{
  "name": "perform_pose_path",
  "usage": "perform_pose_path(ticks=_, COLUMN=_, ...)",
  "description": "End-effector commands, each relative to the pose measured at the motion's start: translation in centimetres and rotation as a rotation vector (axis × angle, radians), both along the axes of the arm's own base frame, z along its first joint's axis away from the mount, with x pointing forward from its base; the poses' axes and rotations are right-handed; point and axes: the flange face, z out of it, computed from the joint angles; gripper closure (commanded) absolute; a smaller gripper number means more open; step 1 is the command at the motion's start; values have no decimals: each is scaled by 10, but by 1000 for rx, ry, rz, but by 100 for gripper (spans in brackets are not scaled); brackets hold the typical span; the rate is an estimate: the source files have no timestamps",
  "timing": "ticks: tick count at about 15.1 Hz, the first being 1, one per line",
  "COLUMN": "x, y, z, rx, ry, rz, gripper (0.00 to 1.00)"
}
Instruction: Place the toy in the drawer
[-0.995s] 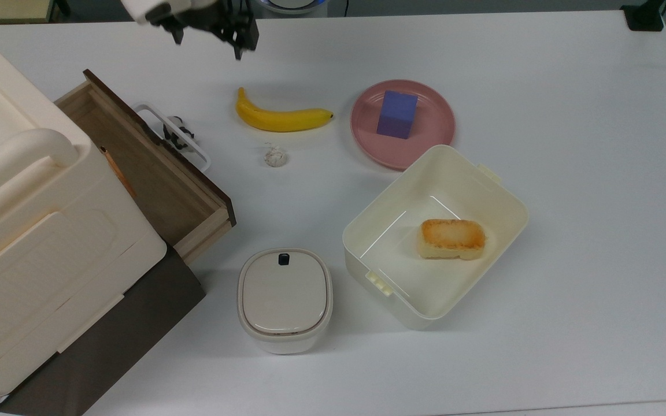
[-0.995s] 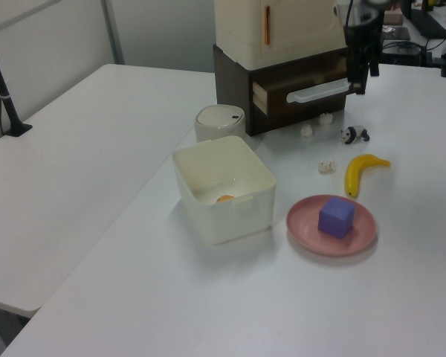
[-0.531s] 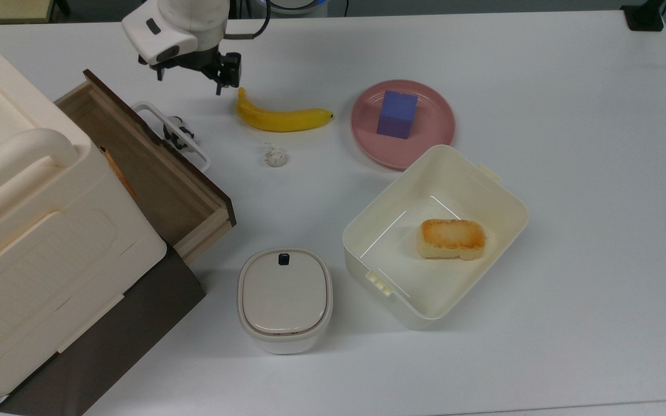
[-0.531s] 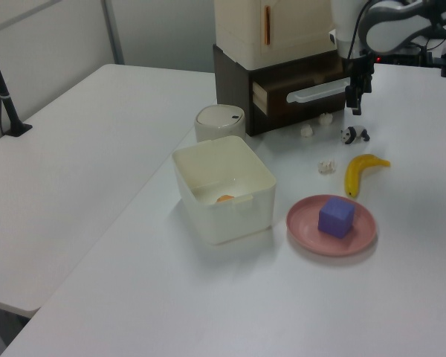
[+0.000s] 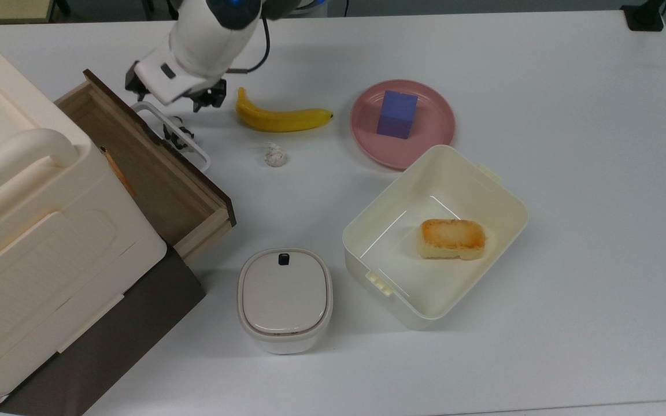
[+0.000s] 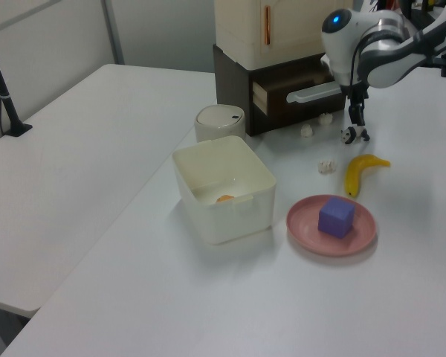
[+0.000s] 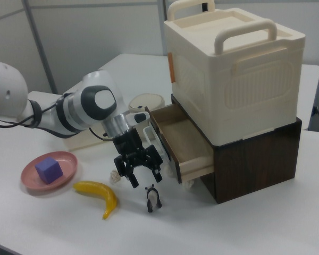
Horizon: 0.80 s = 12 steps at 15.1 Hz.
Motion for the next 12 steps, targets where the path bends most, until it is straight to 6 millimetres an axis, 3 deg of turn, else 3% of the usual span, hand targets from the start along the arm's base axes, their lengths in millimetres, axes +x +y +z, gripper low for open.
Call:
perform_pose_path(ticks=1, x=3, y=-2, z=-11, rx=-8, ry=-7, rz=35, gripper=0)
perform_pose_path(ticks=6, x=4, y=4, z=-41, rx=-40, ry=57, rz=78, gripper=0)
perform_pose_path(ticks=10, x=7, y=9, z=-54, rx=-38, ry=76, rz=94, gripper=0)
perform_pose_path(ticks=11, x=7, y=13, z=-57, rx=-38, ry=83, rz=104, gripper=1)
perform_pose_path(ticks=12, x=8, y=15, z=-60, rx=-40, ry=89, rz=110, gripper=11)
